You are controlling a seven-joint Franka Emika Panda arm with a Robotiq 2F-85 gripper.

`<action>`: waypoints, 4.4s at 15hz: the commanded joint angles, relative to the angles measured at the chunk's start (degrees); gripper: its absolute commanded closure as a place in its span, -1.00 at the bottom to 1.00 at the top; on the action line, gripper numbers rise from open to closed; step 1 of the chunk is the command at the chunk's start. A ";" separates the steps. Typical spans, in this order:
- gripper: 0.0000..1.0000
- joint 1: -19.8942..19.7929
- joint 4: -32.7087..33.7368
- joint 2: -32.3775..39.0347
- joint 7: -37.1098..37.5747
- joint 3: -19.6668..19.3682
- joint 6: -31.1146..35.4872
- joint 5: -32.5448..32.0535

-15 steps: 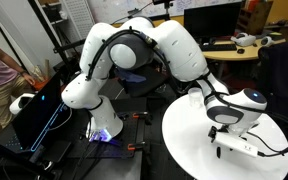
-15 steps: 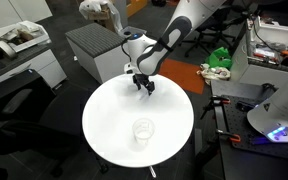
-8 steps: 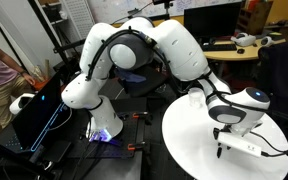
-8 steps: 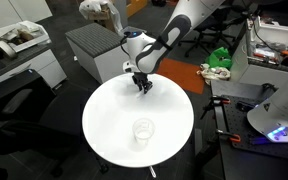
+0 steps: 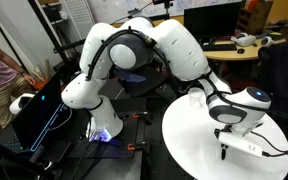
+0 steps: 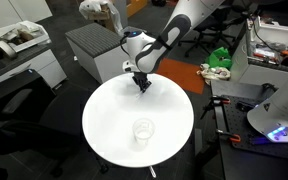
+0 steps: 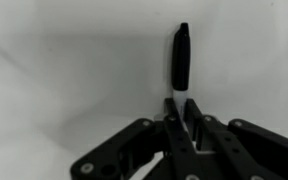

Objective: Place the marker in the cup

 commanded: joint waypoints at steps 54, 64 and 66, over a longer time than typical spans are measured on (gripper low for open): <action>0.93 24.68 -5.58 -22.55 26.33 6.24 -26.69 -25.87; 0.93 25.82 -2.27 -19.22 18.12 7.67 -32.42 -25.42; 0.93 26.17 -1.01 -18.13 16.73 8.03 -34.08 -25.37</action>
